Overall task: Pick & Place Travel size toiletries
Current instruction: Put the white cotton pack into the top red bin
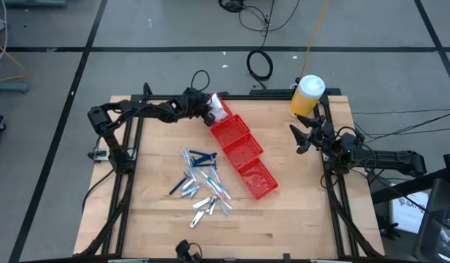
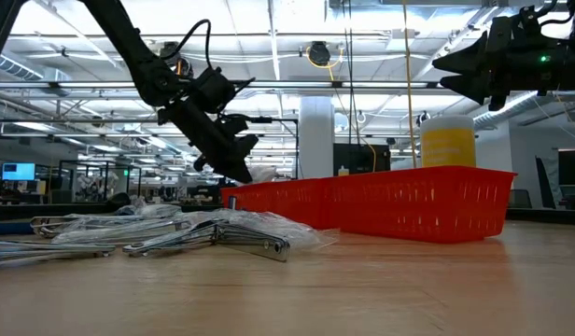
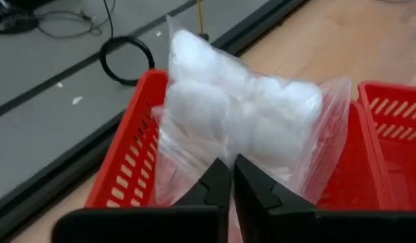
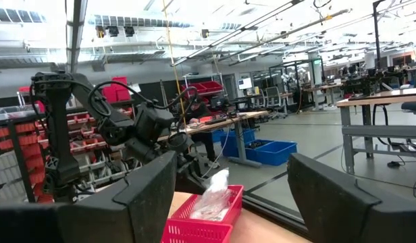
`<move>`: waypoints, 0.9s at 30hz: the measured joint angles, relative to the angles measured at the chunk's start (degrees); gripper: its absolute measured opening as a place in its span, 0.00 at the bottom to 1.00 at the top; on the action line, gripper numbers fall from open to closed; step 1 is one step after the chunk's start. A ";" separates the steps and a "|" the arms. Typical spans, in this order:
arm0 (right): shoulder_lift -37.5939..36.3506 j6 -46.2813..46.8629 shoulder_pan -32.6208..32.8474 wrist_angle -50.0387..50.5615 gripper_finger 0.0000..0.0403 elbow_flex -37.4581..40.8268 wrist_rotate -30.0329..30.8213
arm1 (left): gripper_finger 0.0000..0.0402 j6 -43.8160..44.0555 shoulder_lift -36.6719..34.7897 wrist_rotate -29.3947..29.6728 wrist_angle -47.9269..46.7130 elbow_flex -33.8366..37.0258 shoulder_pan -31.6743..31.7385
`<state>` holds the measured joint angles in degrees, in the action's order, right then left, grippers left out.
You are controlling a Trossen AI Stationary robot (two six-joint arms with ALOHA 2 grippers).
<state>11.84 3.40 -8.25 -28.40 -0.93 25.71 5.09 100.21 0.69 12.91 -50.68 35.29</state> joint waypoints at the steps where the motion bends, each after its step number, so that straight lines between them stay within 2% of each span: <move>1: 0.00 0.00 -0.02 0.00 0.66 -0.02 0.00 | 0.09 0.02 -0.10 -0.69 -0.52 0.00 0.00; 9: -0.02 0.15 -0.02 0.02 0.66 0.00 -0.03 | 0.41 2.96 -3.97 -1.73 -5.53 0.07 -0.04; 13: -0.02 0.22 -0.02 0.02 0.66 -0.02 -0.04 | 0.52 2.37 -7.72 -1.70 -5.27 0.04 -0.07; 19: -0.01 0.20 -0.01 0.02 0.66 0.00 -0.02 | 0.58 3.14 -10.78 -1.67 1.48 -0.04 -0.56; 25: -0.01 0.01 -0.01 0.02 0.66 0.00 -0.01 | 0.56 2.97 -6.02 -1.49 10.05 0.00 -2.65; 27: 0.00 0.01 -0.01 0.04 0.66 0.00 -0.02 | 0.54 2.87 -3.97 0.59 11.39 -0.02 -3.22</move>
<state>11.84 3.41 -8.27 -28.36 -0.93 25.69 7.95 96.24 1.28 24.30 -50.69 32.06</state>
